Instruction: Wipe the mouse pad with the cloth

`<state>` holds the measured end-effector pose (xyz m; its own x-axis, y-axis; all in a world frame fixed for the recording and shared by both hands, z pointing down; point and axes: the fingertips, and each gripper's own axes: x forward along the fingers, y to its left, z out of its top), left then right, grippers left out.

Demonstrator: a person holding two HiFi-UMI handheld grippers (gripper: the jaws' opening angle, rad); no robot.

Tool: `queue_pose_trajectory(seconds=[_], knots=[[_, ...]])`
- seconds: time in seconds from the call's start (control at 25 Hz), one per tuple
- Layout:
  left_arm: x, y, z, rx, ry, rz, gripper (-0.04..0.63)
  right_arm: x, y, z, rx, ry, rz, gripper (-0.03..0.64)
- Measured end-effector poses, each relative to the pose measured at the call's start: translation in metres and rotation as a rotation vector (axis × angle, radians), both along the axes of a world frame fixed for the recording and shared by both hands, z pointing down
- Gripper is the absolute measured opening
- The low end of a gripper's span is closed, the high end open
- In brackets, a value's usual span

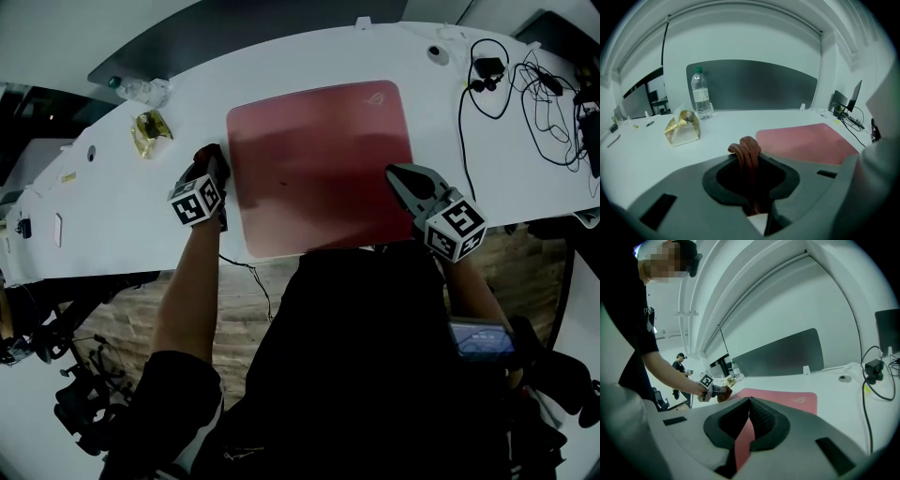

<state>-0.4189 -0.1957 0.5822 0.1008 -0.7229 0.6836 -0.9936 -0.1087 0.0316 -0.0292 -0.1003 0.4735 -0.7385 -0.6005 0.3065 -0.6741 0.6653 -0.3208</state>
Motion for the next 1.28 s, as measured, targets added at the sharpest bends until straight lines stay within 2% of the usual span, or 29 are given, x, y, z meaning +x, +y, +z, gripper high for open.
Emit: queue_pose_trajectory(seconds=[0.24,0.4,0.6,0.96,1.28], knots=[[0.037,-0.006,0.006,-0.033,0.016,0.049,0.085,0.000,-0.003,-0.001,-0.003,0.005,-0.006,0.026],[0.053,-0.008,0.008,-0.045,0.024,0.039,0.084,0.002,-0.003,0.004,-0.012,0.000,-0.016,0.026],[0.088,-0.007,0.008,-0.057,0.012,0.102,0.084,0.006,-0.008,0.006,-0.021,-0.011,-0.036,0.026],[0.168,-0.013,0.015,-0.078,0.060,0.127,0.084,0.034,-0.016,0.010,-0.033,-0.037,-0.074,0.026],[0.228,-0.020,0.016,-0.097,0.102,0.129,0.084,0.066,-0.024,0.015,-0.049,-0.060,-0.066,0.026]])
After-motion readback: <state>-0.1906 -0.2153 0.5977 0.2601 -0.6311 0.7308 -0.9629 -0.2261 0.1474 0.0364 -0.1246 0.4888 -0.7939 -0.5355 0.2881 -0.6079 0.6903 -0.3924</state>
